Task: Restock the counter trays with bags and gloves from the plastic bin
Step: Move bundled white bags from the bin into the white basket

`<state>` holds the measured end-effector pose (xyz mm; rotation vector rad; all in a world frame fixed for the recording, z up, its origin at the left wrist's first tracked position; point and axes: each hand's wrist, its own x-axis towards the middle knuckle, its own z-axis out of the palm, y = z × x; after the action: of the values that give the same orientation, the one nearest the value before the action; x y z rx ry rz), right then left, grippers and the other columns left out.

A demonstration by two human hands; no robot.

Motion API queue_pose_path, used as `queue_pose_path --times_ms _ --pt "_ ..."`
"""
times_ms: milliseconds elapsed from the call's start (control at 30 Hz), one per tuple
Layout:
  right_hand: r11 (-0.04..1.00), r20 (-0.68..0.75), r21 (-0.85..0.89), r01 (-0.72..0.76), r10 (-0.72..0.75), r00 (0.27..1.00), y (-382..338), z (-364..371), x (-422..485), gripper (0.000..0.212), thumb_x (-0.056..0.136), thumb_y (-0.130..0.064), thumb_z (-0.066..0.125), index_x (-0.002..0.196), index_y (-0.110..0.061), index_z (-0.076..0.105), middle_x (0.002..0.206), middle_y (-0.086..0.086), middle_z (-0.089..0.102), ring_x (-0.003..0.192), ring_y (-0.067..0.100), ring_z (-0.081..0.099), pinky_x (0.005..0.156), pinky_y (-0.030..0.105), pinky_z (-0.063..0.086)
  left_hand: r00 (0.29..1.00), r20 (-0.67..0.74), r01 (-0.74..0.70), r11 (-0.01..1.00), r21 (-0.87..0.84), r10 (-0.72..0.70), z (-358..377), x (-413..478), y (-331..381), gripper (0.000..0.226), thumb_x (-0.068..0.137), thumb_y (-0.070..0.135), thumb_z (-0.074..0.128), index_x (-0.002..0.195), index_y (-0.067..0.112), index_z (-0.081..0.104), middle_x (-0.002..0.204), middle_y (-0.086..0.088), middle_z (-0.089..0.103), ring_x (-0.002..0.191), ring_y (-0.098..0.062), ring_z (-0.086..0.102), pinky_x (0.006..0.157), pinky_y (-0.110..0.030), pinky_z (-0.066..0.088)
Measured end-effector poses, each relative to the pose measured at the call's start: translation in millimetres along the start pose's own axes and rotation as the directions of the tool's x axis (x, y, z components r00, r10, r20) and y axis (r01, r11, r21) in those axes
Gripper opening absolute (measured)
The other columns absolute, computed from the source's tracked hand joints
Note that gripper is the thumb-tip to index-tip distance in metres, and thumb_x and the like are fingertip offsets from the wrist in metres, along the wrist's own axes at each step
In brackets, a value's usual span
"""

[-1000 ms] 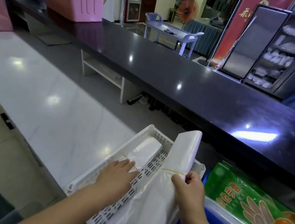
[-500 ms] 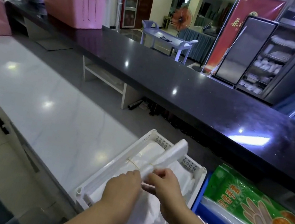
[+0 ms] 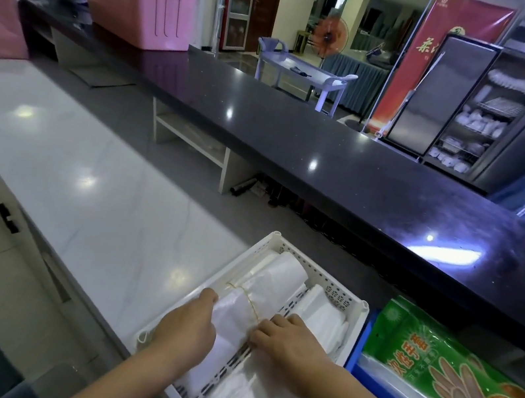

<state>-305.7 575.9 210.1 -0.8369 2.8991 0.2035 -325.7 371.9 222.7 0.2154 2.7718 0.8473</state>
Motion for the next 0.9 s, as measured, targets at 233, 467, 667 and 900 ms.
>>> queue_pose_path --times_ms 233,467,667,900 --pt "0.995 -0.073 -0.09 0.034 -0.04 0.997 6.9 -13.9 -12.6 0.012 0.077 -0.016 0.059 0.083 -0.025 0.062 0.079 -0.006 0.059 0.079 0.017 0.053 0.082 0.03 0.047 0.991 0.104 -0.082 0.997 0.01 0.08 20.7 -3.6 11.6 0.04 0.089 0.016 0.041 0.126 0.029 0.033 0.098 -0.002 0.063 0.081 -0.023 0.059 0.07 -0.034 0.048" --pt "0.999 -0.184 -0.006 0.045 -0.045 0.982 12.4 -9.0 -23.8 0.02 0.073 -0.016 0.064 0.091 -0.026 0.062 0.08 -0.008 0.067 0.079 0.012 0.062 0.093 0.032 0.051 0.961 0.059 -0.275 0.898 0.343 0.271 29.6 -6.0 15.5 0.046 0.09 0.024 0.049 0.133 0.024 0.032 0.137 0.0 0.038 0.12 -0.022 0.038 0.096 -0.032 0.036" --pt "0.976 -0.193 0.192 -0.099 0.137 0.972 32.2 -0.7 -15.2 0.047 0.082 -0.01 0.042 0.126 -0.024 0.05 0.125 -0.002 0.058 0.115 0.018 0.05 0.101 0.032 0.038 0.938 0.174 -0.341 0.894 0.292 0.3 33.9 -14.9 18.7 0.039 0.093 0.045 0.038 0.128 0.03 0.047 0.147 0.007 0.031 0.13 -0.016 0.028 0.098 -0.032 0.035" --pt "0.975 -0.059 0.184 -0.123 0.136 0.989 47.1 5.9 11.7 0.044 0.097 -0.035 0.033 0.14 -0.025 0.035 0.149 0.001 0.036 0.135 0.023 0.031 0.107 0.037 0.029 0.927 0.267 -0.346 0.878 0.331 0.265 30.8 -26.8 27.0 0.046 0.088 0.039 0.051 0.131 0.026 0.046 0.155 0.005 0.021 0.136 -0.016 0.023 0.102 -0.034 0.035"
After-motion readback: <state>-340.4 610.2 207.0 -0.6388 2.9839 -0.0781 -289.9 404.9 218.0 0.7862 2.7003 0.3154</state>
